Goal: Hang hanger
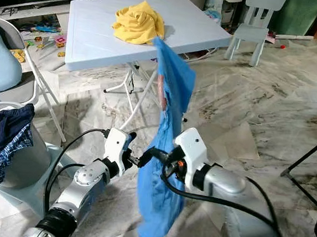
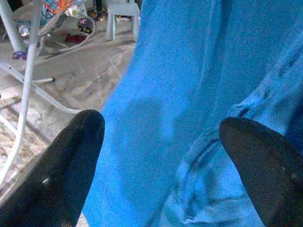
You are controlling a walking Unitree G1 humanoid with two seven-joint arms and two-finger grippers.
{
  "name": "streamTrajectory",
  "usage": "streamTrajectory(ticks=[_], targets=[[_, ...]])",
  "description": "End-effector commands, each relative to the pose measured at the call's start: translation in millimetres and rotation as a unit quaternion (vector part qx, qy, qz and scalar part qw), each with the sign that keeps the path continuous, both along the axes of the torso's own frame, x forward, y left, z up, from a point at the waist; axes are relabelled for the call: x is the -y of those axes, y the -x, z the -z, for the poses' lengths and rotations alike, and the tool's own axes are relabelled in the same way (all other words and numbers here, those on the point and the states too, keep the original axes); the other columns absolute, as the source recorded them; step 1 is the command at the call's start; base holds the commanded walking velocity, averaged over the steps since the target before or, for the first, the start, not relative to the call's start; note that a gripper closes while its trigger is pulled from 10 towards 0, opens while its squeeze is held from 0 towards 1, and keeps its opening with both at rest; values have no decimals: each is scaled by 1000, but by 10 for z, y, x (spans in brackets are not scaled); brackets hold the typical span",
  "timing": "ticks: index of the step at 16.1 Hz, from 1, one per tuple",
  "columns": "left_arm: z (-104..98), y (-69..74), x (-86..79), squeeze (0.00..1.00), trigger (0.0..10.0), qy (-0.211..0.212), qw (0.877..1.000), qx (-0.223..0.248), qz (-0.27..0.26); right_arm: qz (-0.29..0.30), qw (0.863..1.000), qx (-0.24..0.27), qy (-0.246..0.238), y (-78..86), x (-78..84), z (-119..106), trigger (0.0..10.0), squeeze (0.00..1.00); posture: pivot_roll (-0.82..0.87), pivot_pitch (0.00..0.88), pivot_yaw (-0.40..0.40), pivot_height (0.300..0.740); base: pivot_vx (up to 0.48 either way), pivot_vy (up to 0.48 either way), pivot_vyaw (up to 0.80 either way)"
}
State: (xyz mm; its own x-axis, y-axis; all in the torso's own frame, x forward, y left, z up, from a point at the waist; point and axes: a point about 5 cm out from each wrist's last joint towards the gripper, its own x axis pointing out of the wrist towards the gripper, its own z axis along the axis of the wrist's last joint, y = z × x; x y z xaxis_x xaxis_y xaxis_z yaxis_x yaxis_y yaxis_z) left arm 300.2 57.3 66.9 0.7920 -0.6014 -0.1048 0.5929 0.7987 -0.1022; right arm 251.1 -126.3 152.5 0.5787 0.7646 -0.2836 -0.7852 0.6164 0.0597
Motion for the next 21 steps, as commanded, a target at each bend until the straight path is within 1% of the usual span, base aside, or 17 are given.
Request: streamTrajectory(ticks=[1,2,4,5,7,8,10,11,13,15,16,17,19,21], targets=[[-18,-25,-8,0,10000,-3,1000,6,-2,-38,999,15,-25,68,-74,-138,10000,0,-132,75,67,740,0,0,0],[-29,-16,32,0,10000,5,1000,8,6,-51,998,15,-22,100,-80,-152,10000,0,-136,76,68,740,0,0,0],[-48,-8,72,0,10000,14,1000,13,15,-58,998,10,-17,121,-81,-145,10000,0,-137,76,67,740,0,0,0],[-70,13,128,0,10000,27,999,17,31,-65,998,6,-18,144,-91,-152,10000,0,-140,77,67,740,0,0,0],[-105,29,179,0,10000,41,998,22,45,-70,997,4,-15,158,-88,-146,10000,0,-144,77,65,740,0,0,0],[-137,39,208,0,10000,54,997,23,54,-64,998,7,0,142,-55,-115,10000,0,-145,78,65,740,0,0,0],[-176,66,243,0,10000,66,995,27,71,-41,998,15,34,78,24,-42,10000,0,-144,79,64,740,0,0,0],[-173,93,262,0,10000,68,994,26,86,-36,998,21,38,52,34,-42,10000,0,-144,79,64,740,0,0,0],[-137,153,312,0,10000,61,990,24,121,-52,998,32,35,40,-25,-79,10000,0,-146,79,62,740,0,0,0],[-136,197,328,0,10000,55,988,22,146,-59,996,42,50,19,-15,-76,10000,0,-147,78,62,740,0,0,0],[-128,214,317,0,10000,50,987,22,149,-55,995,50,61,-9,14,-61,10000,0,-146,79,63,740,0,0,0],[-81,237,256,0,10000,37,988,19,146,-48,992,68,92,-87,82,-31,10000,0,-144,79,62,740,0,0,0],[-50,247,230,0,10000,31,989,17,145,-56,993,68,84,-111,48,-43,10000,0,-139,80,59,740,0,0,0],[-56,241,234,0,10000,29,989,18,146,-85,991,68,74,-82,-36,-62,10000,0,-137,79,56,740,0,0,0]])
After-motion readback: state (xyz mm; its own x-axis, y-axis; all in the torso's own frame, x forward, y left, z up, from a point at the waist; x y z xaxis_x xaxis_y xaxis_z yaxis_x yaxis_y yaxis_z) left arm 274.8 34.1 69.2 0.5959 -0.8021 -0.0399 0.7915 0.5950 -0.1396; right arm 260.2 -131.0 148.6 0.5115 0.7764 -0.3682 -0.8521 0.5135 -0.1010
